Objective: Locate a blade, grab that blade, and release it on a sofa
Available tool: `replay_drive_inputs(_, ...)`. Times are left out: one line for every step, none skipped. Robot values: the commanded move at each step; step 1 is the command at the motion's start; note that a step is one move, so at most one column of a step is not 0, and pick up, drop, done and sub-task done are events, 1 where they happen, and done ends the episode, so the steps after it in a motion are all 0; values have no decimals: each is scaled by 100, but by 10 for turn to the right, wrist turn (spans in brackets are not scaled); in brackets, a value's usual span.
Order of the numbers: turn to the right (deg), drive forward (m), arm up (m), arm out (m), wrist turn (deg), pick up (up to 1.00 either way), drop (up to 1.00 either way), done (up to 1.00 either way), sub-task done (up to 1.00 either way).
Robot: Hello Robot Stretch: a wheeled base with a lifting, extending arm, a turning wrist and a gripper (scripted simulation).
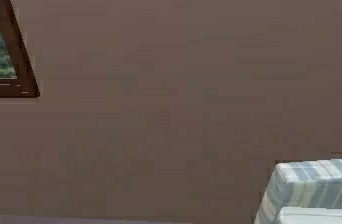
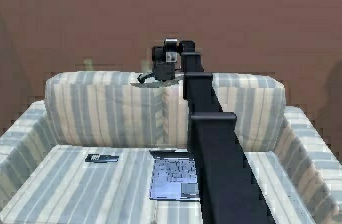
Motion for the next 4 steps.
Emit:
replay_drive_inputs(0,0,-30,0,0,0,0,0,0)
replay_drive_inputs(0,0,-32,0,0,0,0,0,0)
replay_drive_inputs(0,0,0,0,0,0,100,0,0)
replay_drive_inputs(0,0,10,0,0,0,0,0,0)
